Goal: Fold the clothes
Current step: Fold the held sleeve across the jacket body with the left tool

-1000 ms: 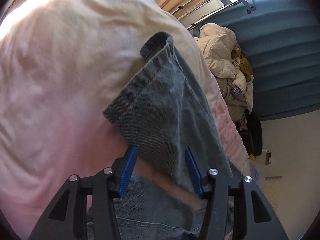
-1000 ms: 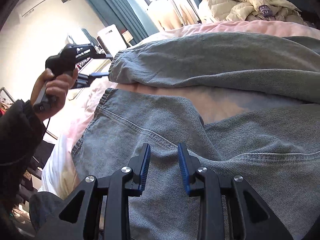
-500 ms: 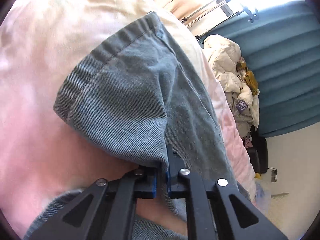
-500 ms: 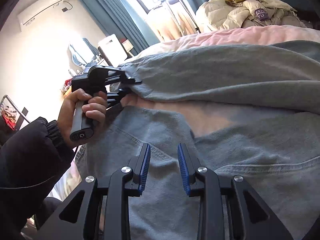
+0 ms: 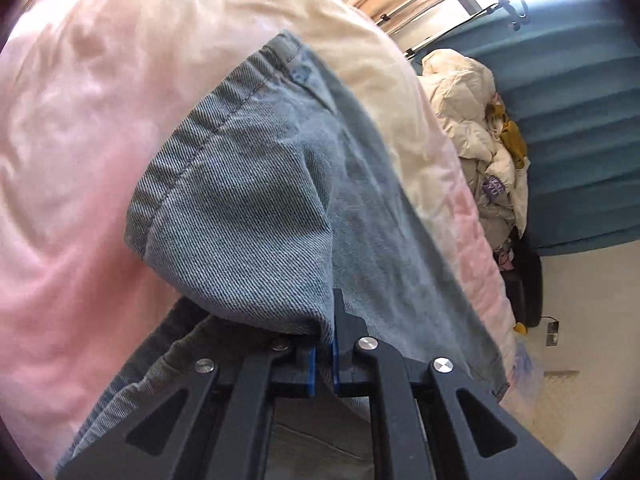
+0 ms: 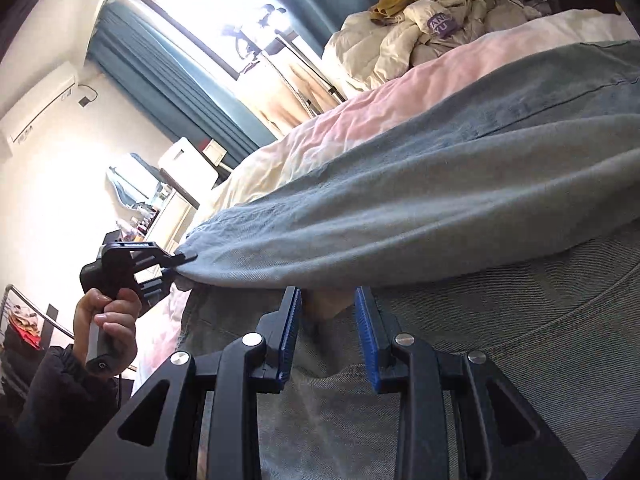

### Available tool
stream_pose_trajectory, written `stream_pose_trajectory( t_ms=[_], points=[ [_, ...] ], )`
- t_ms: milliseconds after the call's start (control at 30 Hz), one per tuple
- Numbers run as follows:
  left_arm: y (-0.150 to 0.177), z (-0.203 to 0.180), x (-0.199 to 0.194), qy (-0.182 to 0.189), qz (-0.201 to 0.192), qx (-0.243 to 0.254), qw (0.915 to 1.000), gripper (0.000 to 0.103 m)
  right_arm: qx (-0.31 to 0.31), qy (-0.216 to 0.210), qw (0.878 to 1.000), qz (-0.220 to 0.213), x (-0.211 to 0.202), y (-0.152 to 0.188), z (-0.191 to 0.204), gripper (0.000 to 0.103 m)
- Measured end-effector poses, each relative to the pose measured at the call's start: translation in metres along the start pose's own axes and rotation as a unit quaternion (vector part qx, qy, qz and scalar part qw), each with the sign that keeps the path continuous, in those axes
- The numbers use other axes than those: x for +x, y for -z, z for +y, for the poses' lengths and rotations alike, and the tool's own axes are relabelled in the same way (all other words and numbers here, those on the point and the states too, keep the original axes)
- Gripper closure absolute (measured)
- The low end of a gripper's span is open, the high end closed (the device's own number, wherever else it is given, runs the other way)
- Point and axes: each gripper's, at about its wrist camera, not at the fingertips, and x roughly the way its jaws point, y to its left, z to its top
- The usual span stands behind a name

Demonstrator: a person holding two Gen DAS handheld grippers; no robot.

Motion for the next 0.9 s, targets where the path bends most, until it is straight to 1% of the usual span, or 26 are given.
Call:
stream_pose_trajectory(
  t_ms=[33, 67, 133, 200, 233, 267, 300, 367, 467, 533, 633, 667, 733, 800, 900],
  points=[
    [0.001, 0.007, 0.006, 0.007, 0.003, -0.009, 0.9999, 0.098, -0.008, 0.006, 1.000, 0.001, 0.001, 0.001, 0.002, 0.075],
    [0.002, 0.012, 0.009, 0.016, 0.004, -0.017, 0.9997, 0.095, -0.015, 0.012, 1.000, 0.002, 0.002, 0.002, 0.003, 0.075],
    [0.002, 0.016, 0.012, 0.024, 0.006, -0.018, 0.9995, 0.093, -0.022, 0.019, 1.000, 0.004, 0.004, 0.003, 0.004, 0.075],
    [0.003, 0.012, 0.008, 0.015, 0.008, -0.007, 0.9998, 0.089, -0.027, 0.023, 0.999, 0.005, 0.008, 0.001, 0.005, 0.075],
    [0.005, 0.009, 0.004, 0.008, 0.005, 0.001, 1.0000, 0.086, -0.026, 0.024, 0.999, 0.005, 0.009, 0.000, 0.006, 0.075],
    [0.007, 0.005, -0.001, 0.000, 0.002, 0.009, 1.0000, 0.079, -0.025, 0.026, 0.999, 0.006, 0.011, -0.001, 0.006, 0.075],
    [0.010, 0.001, -0.006, -0.009, 0.002, 0.018, 0.9998, 0.075, -0.023, 0.025, 0.999, 0.007, 0.013, -0.002, 0.006, 0.075],
    [0.020, -0.002, -0.021, -0.021, 0.004, 0.026, 0.9994, 0.059, -0.021, 0.024, 0.999, 0.008, 0.015, -0.003, 0.007, 0.075],
    [0.042, 0.000, -0.050, -0.045, -0.016, 0.016, 0.9987, 0.059, -0.023, 0.025, 0.999, 0.003, 0.010, -0.002, 0.007, 0.075],
    [0.059, 0.005, -0.068, -0.040, -0.012, 0.013, 0.9990, 0.058, -0.022, 0.025, 0.999, -0.002, 0.004, -0.001, 0.007, 0.075],
    [0.087, 0.015, -0.088, -0.015, 0.015, 0.002, 0.9998, 0.058, -0.021, 0.033, 0.999, -0.013, -0.010, 0.000, 0.007, 0.075],
    [0.097, 0.018, -0.094, -0.014, 0.022, 0.003, 0.9997, 0.058, -0.017, 0.034, 0.999, -0.014, -0.014, 0.000, 0.008, 0.075],
    [0.117, 0.026, -0.102, -0.023, 0.038, -0.004, 0.9990, 0.058, -0.016, 0.030, 0.999, -0.016, -0.025, 0.003, 0.011, 0.075],
    [0.134, 0.037, -0.106, -0.021, 0.058, -0.027, 0.9978, 0.058, -0.025, 0.033, 0.999, -0.020, -0.035, 0.007, 0.017, 0.075],
    [0.157, 0.058, -0.103, -0.016, 0.085, -0.073, 0.9936, 0.058, -0.040, 0.042, 0.998, -0.025, -0.050, 0.016, 0.022, 0.075]
  ],
)
